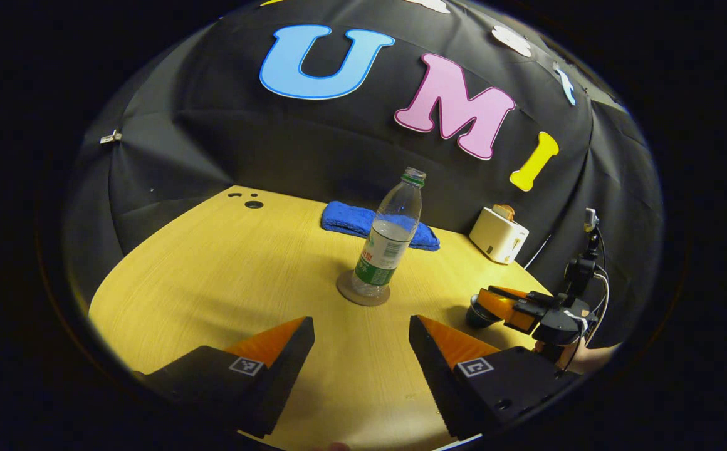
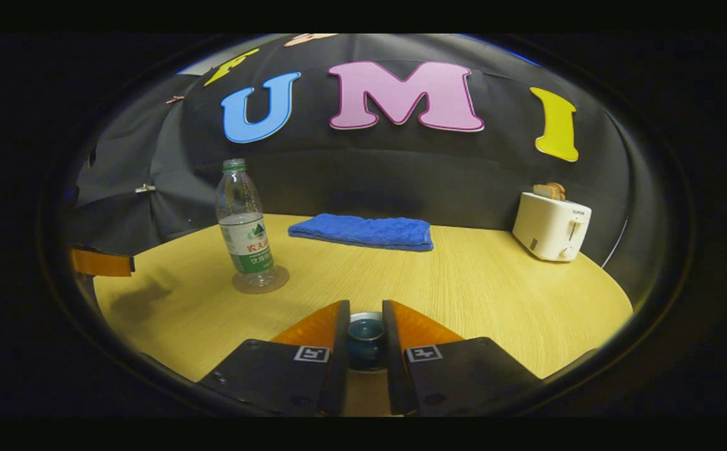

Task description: Open the teacup lid with one hand, grasp the water bottle and pour water into the teacup with the other hand; after pouring, place the water bottle on the coaster and then close the teacup lid.

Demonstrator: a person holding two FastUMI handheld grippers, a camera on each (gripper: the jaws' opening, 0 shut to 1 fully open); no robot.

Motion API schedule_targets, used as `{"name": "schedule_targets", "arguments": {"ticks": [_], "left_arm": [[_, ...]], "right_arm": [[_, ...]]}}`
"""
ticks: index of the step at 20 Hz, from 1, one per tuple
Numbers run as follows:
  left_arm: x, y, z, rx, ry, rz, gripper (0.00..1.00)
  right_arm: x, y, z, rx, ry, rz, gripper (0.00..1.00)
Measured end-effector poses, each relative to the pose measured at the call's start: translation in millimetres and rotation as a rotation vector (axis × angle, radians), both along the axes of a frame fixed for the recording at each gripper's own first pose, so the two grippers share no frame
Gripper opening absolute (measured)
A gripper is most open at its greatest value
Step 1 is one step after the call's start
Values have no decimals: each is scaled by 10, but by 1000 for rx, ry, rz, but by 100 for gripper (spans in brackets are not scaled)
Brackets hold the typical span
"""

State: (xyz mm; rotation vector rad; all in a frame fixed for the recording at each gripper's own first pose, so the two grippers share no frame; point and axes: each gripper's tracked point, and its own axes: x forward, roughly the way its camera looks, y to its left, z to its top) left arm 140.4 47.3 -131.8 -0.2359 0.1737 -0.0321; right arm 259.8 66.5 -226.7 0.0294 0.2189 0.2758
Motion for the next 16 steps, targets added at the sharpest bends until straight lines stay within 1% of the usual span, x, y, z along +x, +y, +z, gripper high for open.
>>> {"name": "schedule_targets", "arguments": {"ticks": [1,2,3,4,6,9,10,11,13,16], "left_arm": [[4,-26,9,2,-2,0,96],[13,-45,28,8,-6,1,96],[20,-62,54,14,-11,5,96],[27,-82,94,18,-18,8,96],[38,-141,180,24,-29,19,96],[4,-199,372,42,-39,43,96],[-23,-202,480,52,-47,58,92],[-52,-197,608,62,-59,76,95],[-135,-159,878,71,-82,134,96],[-432,-62,1162,102,-116,265,95]], "right_arm": [[18,-18,-1,3,0,-5,36],[23,-17,9,11,0,-4,29],[15,-23,33,20,-1,-4,34],[15,-33,75,30,-7,-5,36],[6,-32,168,43,-11,-2,62],[-149,-109,390,65,3,-16,94],[-220,-145,492,69,5,-25,96],[-295,-209,597,64,6,-36,98],[-462,-345,802,49,8,-48,98],[-736,-550,1151,53,-2,-55,98]]}}
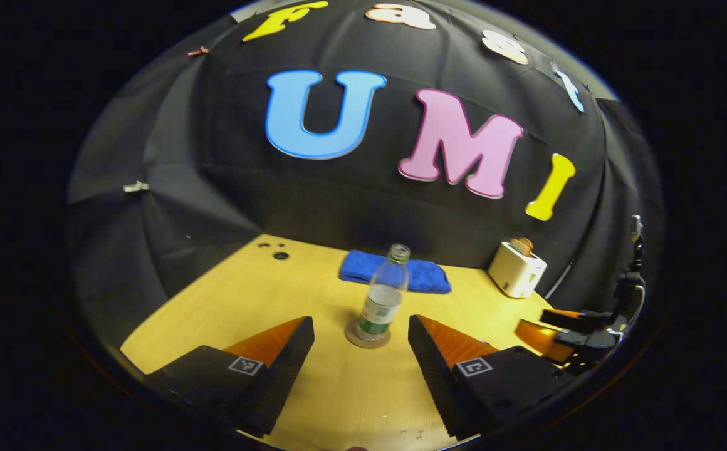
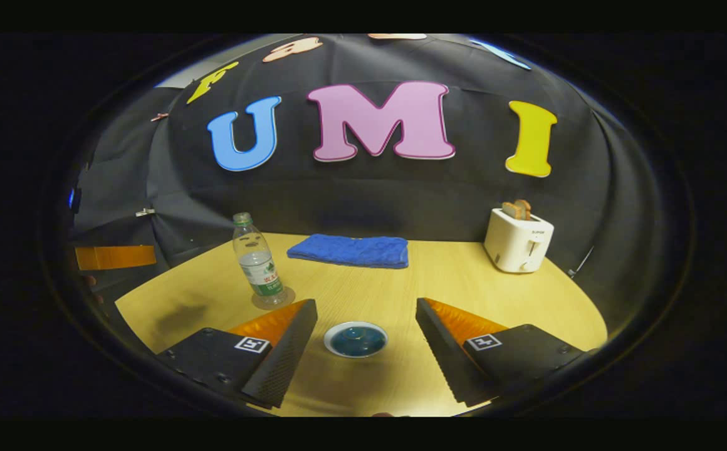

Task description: Open the teacup lid with one hand, grasp the water bottle and pour water into the teacup with the other hand; after pouring, place the water bottle on the coaster and then close the teacup lid.

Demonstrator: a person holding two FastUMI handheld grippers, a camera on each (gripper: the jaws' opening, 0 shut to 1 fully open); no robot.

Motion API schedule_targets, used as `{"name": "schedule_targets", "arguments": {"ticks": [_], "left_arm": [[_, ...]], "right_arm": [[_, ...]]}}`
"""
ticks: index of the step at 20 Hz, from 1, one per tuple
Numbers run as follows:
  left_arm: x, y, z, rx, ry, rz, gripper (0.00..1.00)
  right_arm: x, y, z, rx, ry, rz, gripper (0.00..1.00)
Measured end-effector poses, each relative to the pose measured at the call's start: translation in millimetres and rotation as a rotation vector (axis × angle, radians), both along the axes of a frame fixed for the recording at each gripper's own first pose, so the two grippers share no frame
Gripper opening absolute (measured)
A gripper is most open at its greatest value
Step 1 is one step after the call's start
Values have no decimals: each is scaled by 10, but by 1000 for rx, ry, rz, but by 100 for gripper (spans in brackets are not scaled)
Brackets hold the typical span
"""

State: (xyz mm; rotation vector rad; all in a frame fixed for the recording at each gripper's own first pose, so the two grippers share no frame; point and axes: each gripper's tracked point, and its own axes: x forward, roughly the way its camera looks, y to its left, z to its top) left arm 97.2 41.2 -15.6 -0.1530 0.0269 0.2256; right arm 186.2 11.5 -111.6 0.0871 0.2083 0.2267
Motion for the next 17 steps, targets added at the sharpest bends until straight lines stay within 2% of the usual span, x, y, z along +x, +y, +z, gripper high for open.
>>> {"name": "schedule_targets", "arguments": {"ticks": [3,5,9,13,16,17], "left_arm": [[-410,-63,192,-21,-26,89,95],[-572,-198,433,-40,-68,106,95],[-751,-449,721,7,-111,139,95],[-871,-928,584,10,-77,64,95],[-884,-1032,621,49,-87,-8,95],[-892,-968,641,68,-86,-8,95]], "right_arm": [[-245,-98,329,-11,-12,28,97],[-410,-148,577,-40,-43,56,98],[-683,-173,941,-38,-105,79,98],[-1034,-149,947,-19,-97,66,97],[-1233,-146,840,-21,-59,37,98],[-1242,-137,859,-19,-51,29,97]]}}
